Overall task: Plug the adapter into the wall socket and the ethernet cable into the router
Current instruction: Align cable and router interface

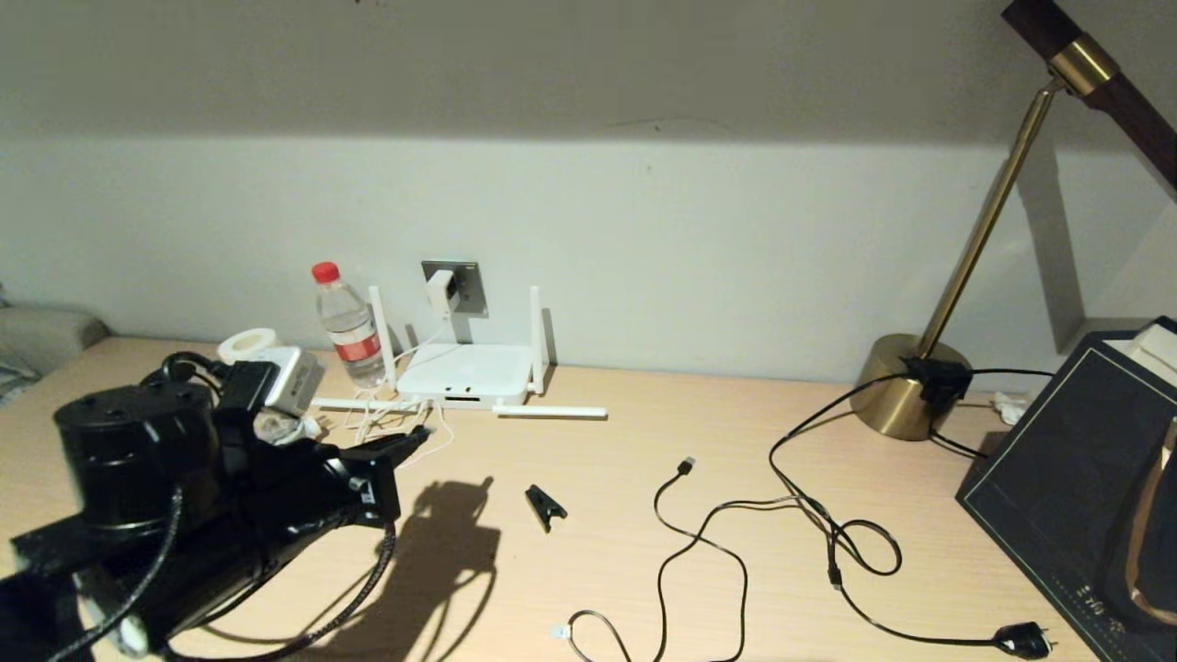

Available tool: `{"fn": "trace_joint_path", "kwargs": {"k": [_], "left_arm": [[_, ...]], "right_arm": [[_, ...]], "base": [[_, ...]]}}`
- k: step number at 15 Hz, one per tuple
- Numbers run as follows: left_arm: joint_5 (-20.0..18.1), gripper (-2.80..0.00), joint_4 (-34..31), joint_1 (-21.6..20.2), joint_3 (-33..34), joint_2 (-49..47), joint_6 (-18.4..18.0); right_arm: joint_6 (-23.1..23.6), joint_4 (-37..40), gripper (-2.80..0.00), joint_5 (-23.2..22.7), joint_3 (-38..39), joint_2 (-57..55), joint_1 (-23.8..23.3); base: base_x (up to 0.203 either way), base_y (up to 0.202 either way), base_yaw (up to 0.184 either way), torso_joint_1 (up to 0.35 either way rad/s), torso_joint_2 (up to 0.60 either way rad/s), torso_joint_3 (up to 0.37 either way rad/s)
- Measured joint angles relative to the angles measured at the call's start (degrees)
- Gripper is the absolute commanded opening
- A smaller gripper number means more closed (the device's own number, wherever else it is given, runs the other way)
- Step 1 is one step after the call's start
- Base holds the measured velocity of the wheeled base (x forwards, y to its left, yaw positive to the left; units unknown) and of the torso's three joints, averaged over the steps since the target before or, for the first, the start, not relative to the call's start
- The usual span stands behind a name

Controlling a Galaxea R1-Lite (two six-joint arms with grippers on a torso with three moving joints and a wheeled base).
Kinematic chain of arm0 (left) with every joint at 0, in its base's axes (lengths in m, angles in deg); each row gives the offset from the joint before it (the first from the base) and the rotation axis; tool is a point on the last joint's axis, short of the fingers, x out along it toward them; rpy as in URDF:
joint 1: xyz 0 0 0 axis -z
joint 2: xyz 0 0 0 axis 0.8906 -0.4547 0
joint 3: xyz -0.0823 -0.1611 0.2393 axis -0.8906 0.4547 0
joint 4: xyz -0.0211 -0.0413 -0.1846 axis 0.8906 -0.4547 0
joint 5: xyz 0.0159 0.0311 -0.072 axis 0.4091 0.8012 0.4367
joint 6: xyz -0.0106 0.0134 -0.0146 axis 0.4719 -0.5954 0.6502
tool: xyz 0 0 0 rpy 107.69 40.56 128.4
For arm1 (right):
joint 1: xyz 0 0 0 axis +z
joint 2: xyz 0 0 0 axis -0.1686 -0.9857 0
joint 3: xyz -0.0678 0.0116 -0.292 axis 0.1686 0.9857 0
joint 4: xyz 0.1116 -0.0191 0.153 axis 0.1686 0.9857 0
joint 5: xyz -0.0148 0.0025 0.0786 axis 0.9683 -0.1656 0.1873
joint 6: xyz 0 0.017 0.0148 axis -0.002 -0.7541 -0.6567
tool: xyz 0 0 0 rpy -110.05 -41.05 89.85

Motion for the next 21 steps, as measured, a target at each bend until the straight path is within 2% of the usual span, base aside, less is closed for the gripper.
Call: {"fn": "trace_joint_path", "kwargs": {"k": [4,7,10,15,19,21], "left_arm": [[-1.81,-2.8,0.81,-1.8,-1.32,-5.28,4.21],[-4.33,-2.8,7.41,-5.11,-2.24,-11.79,3.95],[-6.73,-2.8,15.33,-8.48,-4.37,-19.02,1.28],[-6.13,-2.8,17.76,-10.14,-11.04,-27.65,0.66],[-3.99,-2.8,24.52,-10.29,-13.96,-33.74,0.49],[-3.88,-2.8,25.19,-10.71,-15.47,-36.23,0.47]], "right_arm": [[-0.01,0.0,-2.8,0.01,0.0,0.0,0.0],[0.0,0.0,-2.8,0.01,0.0,0.0,0.0],[-0.01,0.0,-2.8,0.01,0.0,0.0,0.0],[0.01,0.0,-2.8,0.01,0.0,0.0,0.0],[0.01,0.0,-2.8,0.03,0.0,0.0,0.0],[0.01,-0.02,-2.8,0.01,0.0,0.0,0.0]], "base": [[0.0,0.0,0.0,0.0,0.0,0.0],[0.0,0.0,0.0,0.0,0.0,0.0],[0.0,0.0,0.0,0.0,0.0,0.0],[0.0,0.0,0.0,0.0,0.0,0.0],[0.0,0.0,0.0,0.0,0.0,0.0],[0.0,0.0,0.0,0.0,0.0,0.0]]}}
